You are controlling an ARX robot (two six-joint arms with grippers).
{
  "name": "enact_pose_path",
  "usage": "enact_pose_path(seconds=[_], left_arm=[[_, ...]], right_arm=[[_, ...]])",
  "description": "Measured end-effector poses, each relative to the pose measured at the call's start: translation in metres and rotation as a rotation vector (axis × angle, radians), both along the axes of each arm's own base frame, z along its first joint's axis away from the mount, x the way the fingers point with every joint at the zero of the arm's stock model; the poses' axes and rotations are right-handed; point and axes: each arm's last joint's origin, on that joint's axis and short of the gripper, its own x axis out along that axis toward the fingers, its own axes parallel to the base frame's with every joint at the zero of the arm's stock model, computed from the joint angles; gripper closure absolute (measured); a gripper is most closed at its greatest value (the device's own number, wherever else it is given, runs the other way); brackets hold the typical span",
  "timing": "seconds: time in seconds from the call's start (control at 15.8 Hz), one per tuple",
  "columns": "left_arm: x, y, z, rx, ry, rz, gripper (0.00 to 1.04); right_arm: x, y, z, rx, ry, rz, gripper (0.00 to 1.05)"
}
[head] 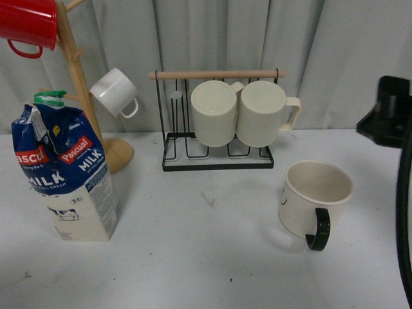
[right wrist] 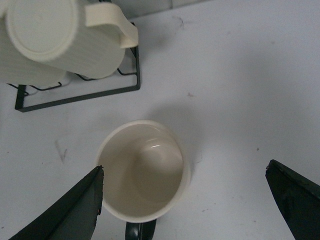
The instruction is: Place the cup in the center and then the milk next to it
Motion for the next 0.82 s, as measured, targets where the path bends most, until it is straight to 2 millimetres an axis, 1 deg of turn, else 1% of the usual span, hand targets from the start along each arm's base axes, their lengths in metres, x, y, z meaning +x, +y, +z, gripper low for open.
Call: enact_pose_path(seconds=[0.06, 0.19, 0.32, 0.51, 0.63, 0.7, 0.76, 0.82], left_arm=[[0.000, 0.000, 0.000, 0.000, 0.000, 0.000, 0.07], [0.000, 0.000, 0.000, 0.000, 0.000, 0.000, 0.07], [0.000, 0.000, 0.000, 0.000, 0.000, 0.000, 0.07], [0.000, 0.000, 0.000, 0.000, 0.000, 0.000, 0.07], [0.000, 0.000, 0.000, 0.000, 0.000, 0.000, 0.07], [0.000, 0.000, 0.000, 0.000, 0.000, 0.000, 0.07], [0.000, 0.000, 0.000, 0.000, 0.000, 0.000, 0.07], [0.000, 0.000, 0.000, 0.000, 0.000, 0.000, 0.07]], right_arm=[[0.017, 0.004, -0.011, 0.027, 0.079, -0.035, 0.06], [0.035, 0.010, -0.033, 0.056, 0.187, -0.091, 0.06], [0.043, 0.013, -0.055, 0.067, 0.265, -0.136, 0.06], [0.053, 0.014, -0.075, 0.074, 0.314, -0.160, 0.06], [0.056, 0.014, -0.078, 0.072, 0.321, -0.171, 0.06], [0.056, 0.014, -0.078, 0.072, 0.317, -0.176, 0.12], [0.056, 0.014, -0.078, 0.073, 0.320, -0.179, 0.21], [0.056, 0.014, -0.078, 0.074, 0.321, -0.181, 0.27]])
